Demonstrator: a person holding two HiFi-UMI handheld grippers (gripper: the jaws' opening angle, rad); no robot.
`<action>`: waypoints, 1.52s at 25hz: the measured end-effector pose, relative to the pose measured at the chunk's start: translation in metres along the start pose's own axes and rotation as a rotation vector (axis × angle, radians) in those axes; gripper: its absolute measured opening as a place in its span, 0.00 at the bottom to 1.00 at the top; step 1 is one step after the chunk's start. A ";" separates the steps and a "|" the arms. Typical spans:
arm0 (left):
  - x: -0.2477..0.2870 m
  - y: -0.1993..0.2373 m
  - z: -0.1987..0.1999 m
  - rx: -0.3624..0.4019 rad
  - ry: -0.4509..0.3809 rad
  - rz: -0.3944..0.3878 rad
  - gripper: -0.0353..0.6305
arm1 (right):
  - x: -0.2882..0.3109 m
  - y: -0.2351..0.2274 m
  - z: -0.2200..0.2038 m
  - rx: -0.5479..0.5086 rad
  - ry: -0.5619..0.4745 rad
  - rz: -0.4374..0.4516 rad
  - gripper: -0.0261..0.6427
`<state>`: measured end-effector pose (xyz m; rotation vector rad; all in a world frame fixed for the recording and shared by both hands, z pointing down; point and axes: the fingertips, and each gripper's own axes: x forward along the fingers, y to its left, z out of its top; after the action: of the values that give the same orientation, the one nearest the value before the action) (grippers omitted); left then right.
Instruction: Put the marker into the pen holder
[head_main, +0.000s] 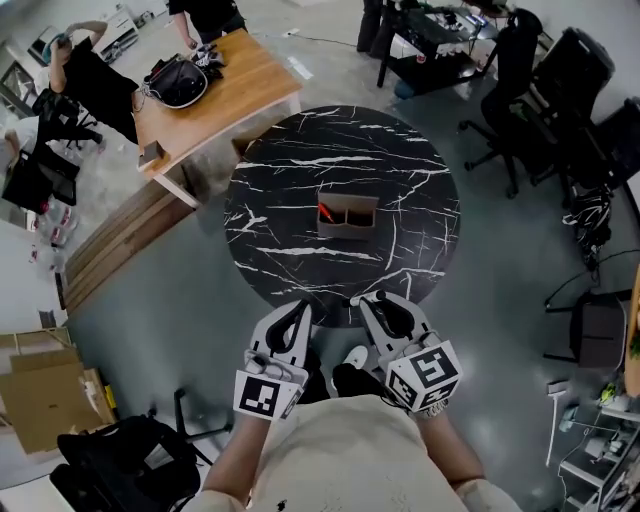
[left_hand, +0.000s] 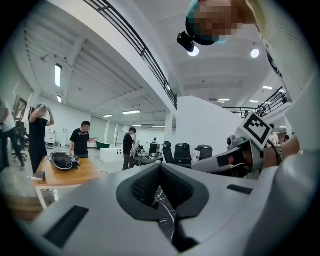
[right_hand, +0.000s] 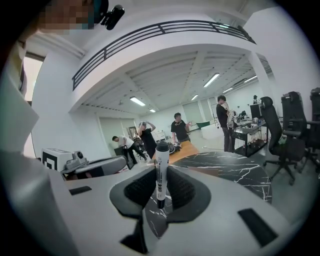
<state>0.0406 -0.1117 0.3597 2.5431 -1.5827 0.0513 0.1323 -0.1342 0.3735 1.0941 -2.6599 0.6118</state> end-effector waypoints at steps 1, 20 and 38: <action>0.011 0.003 -0.003 -0.003 0.007 -0.011 0.07 | 0.005 -0.008 0.001 -0.001 0.003 -0.012 0.16; 0.189 0.105 -0.006 -0.098 0.011 -0.338 0.07 | 0.136 -0.115 0.052 -0.035 0.048 -0.387 0.16; 0.244 0.125 -0.043 -0.153 0.073 -0.216 0.07 | 0.211 -0.195 -0.014 -0.050 0.135 -0.353 0.16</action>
<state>0.0397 -0.3770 0.4414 2.5437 -1.2292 -0.0009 0.1217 -0.3852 0.5146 1.4084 -2.2787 0.5244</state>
